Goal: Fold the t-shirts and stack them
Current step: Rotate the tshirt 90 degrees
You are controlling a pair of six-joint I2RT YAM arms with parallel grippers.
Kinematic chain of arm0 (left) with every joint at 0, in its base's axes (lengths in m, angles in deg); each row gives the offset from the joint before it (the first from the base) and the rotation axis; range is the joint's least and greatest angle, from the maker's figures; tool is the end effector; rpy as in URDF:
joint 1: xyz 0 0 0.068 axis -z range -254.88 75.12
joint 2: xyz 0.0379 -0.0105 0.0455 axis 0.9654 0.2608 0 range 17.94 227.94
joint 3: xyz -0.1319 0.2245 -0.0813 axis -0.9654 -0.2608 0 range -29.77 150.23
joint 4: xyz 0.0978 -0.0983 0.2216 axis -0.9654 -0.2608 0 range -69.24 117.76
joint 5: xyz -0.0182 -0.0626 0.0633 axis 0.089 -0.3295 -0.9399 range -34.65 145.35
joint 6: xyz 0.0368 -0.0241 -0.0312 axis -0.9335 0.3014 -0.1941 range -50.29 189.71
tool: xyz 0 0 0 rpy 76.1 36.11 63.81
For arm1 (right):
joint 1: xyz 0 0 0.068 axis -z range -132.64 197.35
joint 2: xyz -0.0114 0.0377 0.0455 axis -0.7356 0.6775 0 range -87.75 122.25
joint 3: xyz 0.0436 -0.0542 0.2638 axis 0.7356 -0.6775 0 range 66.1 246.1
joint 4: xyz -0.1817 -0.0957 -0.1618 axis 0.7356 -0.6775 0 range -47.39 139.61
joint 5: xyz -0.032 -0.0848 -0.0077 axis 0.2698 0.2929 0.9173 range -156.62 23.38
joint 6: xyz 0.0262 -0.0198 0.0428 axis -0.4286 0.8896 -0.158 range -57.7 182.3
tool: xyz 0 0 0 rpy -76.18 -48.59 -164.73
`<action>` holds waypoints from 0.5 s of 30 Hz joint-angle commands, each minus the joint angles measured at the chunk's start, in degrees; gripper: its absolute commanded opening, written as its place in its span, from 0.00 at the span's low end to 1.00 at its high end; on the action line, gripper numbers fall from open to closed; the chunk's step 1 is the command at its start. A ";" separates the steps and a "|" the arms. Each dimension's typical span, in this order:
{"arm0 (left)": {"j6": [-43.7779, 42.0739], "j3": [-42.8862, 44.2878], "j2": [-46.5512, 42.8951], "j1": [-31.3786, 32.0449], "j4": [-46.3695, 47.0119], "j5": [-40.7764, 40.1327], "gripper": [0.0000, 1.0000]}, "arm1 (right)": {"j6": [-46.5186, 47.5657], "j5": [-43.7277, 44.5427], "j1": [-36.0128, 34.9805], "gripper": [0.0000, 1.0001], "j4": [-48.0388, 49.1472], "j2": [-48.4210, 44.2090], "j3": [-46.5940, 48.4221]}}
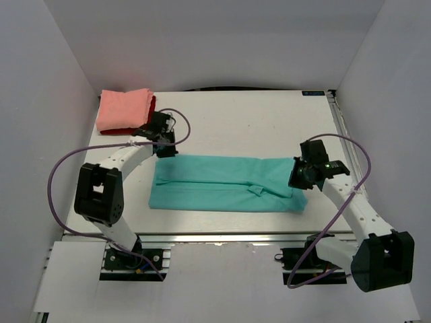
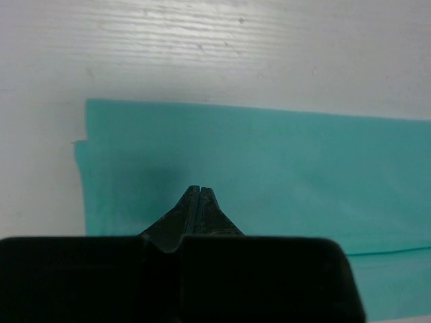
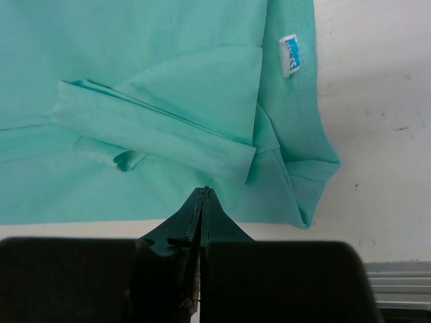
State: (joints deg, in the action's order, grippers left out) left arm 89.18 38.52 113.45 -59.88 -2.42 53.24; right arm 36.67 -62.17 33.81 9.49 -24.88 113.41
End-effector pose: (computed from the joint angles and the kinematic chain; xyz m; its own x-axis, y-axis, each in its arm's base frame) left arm 0.3380 -0.0893 0.2253 -0.8470 -0.1179 -0.5184 -0.0454 0.9876 -0.1504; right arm 0.2082 0.0473 0.2501 -0.8066 0.2493 -0.5360 0.1752 0.9668 0.1861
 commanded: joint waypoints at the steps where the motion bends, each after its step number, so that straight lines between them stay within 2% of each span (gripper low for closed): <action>1: -0.39 -1.31 -1.20 2.83 0.55 -0.96 0.00 | -1.79 -0.50 -0.78 0.00 2.59 0.49 -1.60; 7: 0.22 -4.74 -0.94 3.28 1.43 -3.34 0.00 | -3.11 0.65 -1.22 0.00 5.40 3.83 -5.12; 15: 2.07 -7.99 4.86 3.36 1.61 -5.89 0.00 | -5.66 1.53 -2.28 0.00 12.60 11.83 -9.86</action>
State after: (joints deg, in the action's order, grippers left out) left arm 89.92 32.01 116.70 -56.43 -1.37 48.96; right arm 32.82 -61.82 32.15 17.69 -15.16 104.50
